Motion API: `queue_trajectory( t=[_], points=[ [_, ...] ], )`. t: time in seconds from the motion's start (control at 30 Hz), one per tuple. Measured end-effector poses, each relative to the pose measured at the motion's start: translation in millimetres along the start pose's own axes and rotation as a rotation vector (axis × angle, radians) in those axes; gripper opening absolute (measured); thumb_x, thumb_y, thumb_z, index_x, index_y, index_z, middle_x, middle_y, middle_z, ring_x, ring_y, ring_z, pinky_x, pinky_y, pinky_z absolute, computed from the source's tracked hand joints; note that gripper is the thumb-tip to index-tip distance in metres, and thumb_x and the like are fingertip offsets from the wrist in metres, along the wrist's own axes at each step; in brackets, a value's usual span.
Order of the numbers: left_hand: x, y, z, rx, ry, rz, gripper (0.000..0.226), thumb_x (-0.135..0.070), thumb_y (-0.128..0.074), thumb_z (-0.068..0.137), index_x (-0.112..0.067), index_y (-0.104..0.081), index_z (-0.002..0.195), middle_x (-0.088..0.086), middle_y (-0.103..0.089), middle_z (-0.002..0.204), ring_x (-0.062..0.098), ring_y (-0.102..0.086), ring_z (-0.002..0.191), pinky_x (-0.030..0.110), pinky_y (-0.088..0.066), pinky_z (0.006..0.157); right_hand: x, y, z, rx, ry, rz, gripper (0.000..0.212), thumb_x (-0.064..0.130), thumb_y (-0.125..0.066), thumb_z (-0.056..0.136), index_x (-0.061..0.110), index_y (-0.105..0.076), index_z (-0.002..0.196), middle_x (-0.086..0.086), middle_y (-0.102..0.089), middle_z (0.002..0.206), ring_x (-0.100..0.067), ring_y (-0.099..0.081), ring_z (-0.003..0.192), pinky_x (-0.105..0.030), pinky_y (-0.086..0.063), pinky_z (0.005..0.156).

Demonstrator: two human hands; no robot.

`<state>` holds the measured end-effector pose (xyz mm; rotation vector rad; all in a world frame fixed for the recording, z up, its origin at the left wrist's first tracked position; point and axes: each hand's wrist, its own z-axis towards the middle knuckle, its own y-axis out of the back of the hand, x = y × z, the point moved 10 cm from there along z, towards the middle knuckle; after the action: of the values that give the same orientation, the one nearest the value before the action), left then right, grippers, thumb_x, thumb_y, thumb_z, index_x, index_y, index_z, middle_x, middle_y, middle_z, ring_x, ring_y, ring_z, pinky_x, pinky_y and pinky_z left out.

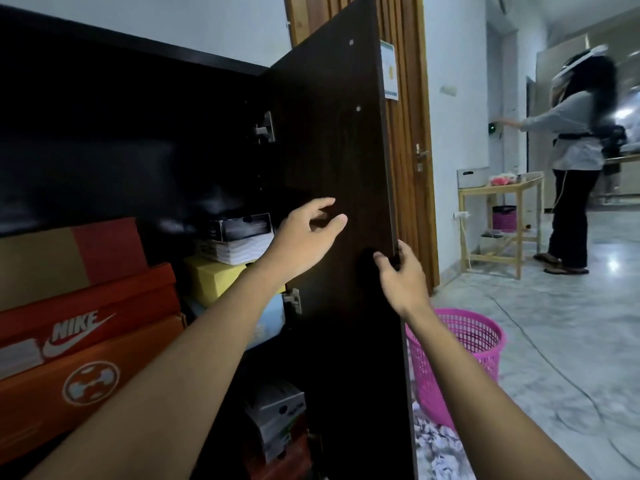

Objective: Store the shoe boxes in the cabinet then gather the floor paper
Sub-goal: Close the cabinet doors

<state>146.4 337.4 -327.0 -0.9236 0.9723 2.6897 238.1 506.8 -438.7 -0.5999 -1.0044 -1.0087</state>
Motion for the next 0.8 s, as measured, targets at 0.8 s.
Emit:
queue_trajectory(
  t=[0.8],
  points=[
    [86.8,142.7,-64.4,-0.339,-0.014,0.086,0.071,-0.023,-0.049,0.102,-0.049,-0.003,0.150,-0.017,-0.046,0.135,0.001,-0.054,0.111,0.019,-0.040,0.099,62.8,-222.1,-134.8,0.468,0.567,-0.131,0.063,0.055,-0.053,0.093,0.045,-0.027,0.150,0.009,-0.025,0.157,-0.004,-0.021,0.146,-0.037,-0.042,0.108]
  ],
)
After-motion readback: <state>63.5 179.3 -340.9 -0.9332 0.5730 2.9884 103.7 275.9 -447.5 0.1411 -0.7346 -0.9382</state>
